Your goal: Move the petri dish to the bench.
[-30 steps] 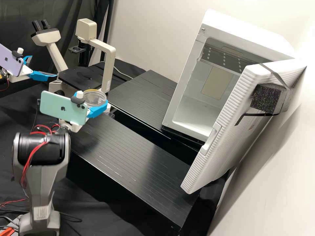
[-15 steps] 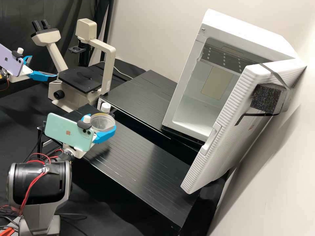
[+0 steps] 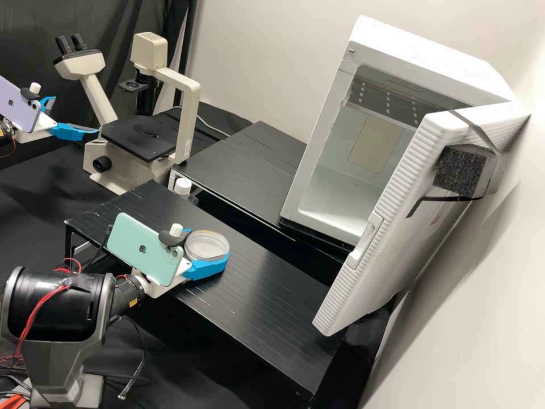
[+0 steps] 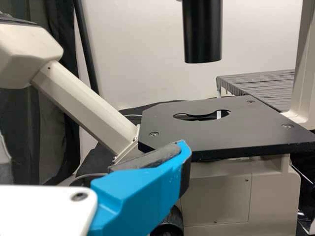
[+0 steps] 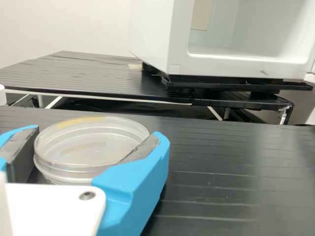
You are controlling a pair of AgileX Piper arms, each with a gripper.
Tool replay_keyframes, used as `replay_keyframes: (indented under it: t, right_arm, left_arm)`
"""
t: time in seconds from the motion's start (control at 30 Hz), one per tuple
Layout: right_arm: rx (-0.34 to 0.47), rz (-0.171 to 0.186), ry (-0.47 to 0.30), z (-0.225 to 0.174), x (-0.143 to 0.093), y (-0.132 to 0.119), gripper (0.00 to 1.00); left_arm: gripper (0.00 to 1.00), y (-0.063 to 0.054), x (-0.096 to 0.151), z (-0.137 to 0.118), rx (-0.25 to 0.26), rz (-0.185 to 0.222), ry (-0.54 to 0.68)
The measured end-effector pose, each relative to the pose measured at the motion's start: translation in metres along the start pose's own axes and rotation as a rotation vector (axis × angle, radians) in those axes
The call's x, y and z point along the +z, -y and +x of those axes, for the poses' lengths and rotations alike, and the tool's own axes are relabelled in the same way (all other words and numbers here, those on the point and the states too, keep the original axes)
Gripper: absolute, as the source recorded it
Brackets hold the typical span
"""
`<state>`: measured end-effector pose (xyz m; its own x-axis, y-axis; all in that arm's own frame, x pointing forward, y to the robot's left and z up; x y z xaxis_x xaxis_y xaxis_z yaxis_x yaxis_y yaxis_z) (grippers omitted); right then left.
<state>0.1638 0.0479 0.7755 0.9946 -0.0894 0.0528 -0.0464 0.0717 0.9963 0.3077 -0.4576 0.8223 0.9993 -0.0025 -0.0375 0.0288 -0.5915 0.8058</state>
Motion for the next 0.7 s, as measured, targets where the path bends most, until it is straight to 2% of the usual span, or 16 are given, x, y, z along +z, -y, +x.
replay_keyframes:
  t: [0.17,0.2,0.7]
  right_arm:
    - [0.013,-0.017,0.011,0.0022,0.0022,0.0009,0.0]
    - [0.012,-0.018,0.015,0.0028,0.0029,0.0012,1.0]
    - [0.017,-0.012,0.019,0.0038,0.0038,0.0025,1.0]
  left_arm:
    - [1.0,0.0,0.0,0.0,0.0,0.0,0.0]
    - [1.0,0.0,0.0,0.0,0.0,0.0,0.0]
    - [1.0,0.0,0.0,0.0,0.0,0.0,0.0]
